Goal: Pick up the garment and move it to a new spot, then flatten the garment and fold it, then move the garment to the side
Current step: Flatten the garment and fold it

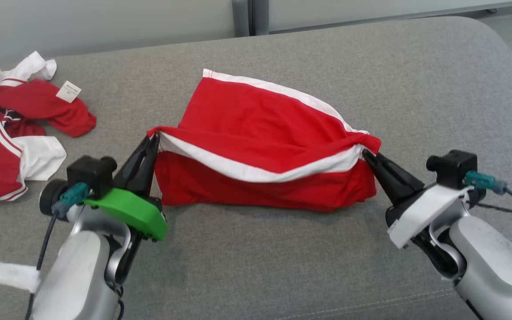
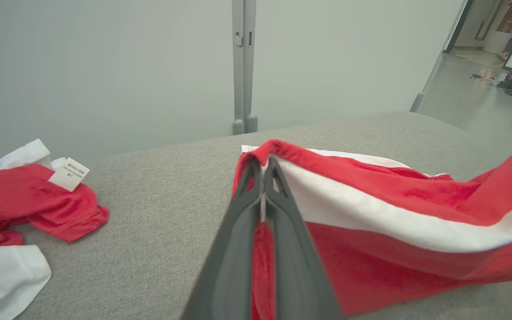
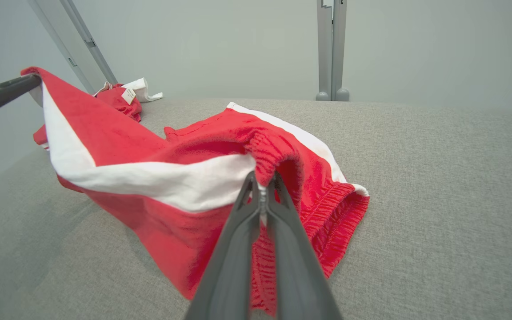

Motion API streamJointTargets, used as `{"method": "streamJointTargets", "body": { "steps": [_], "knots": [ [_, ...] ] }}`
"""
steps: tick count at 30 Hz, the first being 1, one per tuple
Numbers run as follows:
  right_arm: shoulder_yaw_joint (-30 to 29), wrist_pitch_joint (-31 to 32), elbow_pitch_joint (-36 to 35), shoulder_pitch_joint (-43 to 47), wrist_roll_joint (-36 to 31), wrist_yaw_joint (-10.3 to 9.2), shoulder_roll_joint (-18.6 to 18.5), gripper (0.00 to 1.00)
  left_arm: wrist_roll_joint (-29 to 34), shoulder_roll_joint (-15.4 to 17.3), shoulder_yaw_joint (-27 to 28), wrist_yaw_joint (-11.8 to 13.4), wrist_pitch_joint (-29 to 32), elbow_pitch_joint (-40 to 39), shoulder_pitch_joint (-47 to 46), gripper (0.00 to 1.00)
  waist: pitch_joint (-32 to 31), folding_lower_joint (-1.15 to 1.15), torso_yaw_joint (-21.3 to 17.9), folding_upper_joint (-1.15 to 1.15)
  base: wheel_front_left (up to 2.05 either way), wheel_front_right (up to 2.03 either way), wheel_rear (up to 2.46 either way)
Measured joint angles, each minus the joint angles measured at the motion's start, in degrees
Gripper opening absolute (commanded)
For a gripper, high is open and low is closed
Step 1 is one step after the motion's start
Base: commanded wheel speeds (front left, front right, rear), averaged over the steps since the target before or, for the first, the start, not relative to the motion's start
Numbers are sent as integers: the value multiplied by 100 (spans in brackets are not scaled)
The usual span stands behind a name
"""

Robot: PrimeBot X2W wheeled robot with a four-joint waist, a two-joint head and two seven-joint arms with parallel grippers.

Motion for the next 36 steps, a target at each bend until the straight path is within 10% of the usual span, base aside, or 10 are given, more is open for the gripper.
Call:
{"method": "streamJointTargets", "body": {
  "steps": [20,35,36],
  "knots": [
    [58,871,945,-1716,802,0,978,0,832,597,-85,-1,1103,1720,-2480,0,1000,0,-672,0,0,0,0],
    [84,761,1898,-2330,804,0,1404,0,1012,434,-243,7,1001,2633,-3235,0,1652,1,-1255,0,0,0,0],
    [91,727,1954,-2355,803,0,1433,5,1016,427,-240,8,967,2682,-3274,23,1675,1,-1269,0,0,0,0]
  ]
}}
